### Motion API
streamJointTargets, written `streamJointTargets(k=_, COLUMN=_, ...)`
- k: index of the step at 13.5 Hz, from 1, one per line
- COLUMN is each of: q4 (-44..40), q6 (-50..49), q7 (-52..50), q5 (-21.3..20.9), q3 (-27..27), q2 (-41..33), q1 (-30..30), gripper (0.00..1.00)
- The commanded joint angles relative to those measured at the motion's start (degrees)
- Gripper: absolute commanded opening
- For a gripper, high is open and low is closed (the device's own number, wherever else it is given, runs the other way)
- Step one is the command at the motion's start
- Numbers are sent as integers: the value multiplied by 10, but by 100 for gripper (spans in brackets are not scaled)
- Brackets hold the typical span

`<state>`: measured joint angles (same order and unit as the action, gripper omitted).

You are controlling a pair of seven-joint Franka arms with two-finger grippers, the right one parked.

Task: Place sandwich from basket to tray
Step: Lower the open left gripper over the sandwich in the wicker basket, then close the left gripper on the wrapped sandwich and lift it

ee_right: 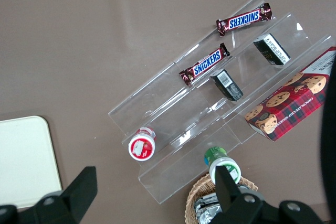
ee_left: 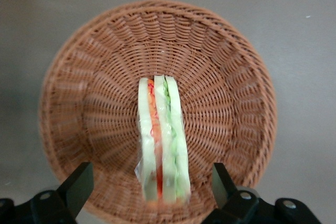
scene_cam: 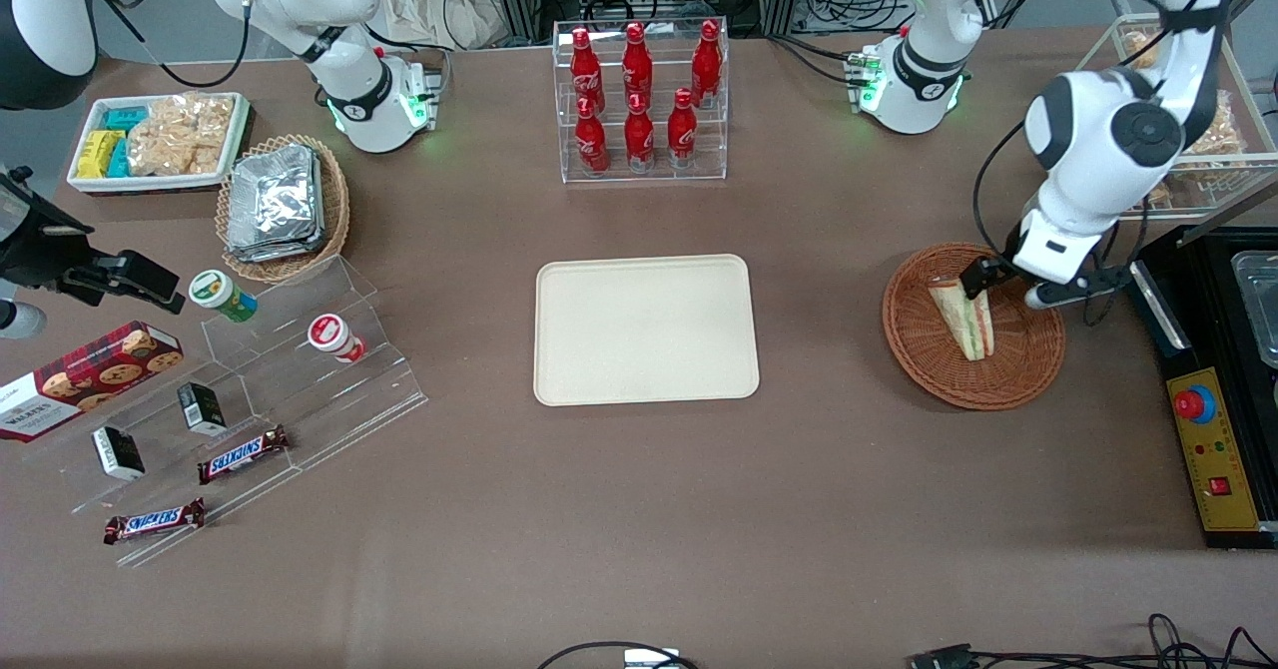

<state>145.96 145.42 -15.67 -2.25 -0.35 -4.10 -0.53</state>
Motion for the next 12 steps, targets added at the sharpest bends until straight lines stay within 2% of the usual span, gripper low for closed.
streamJointTargets(k=1, q4=7, q6=72, q7=-23, q5=3, q3=-3, q2=56, q1=3, gripper=100)
streamJointTargets(k=4, q4=22, q6=129, q7=-24, q5=3, q3=-3, q2=98, q1=4, gripper=100)
streamJointTargets(k=8, q4=24, q6=135, q7=-25, q5=3, q3=-3, q2=109, q1=4, gripper=99)
streamJointTargets(k=9, q4=24, q6=135, q7=-25, q5=3, q3=-3, q2=110, q1=4, gripper=93)
streamJointTargets(k=10, q4=25, q6=135, q7=-25, q5=3, q3=-3, q2=109, q1=5, gripper=47)
streamJointTargets(k=11, q4=25, q6=134, q7=-25, q5=3, q3=-3, q2=108, q1=6, gripper=9)
streamJointTargets(k=12, q4=25, q6=134, q7=-25, q5=3, q3=-3, q2=108, q1=5, gripper=5)
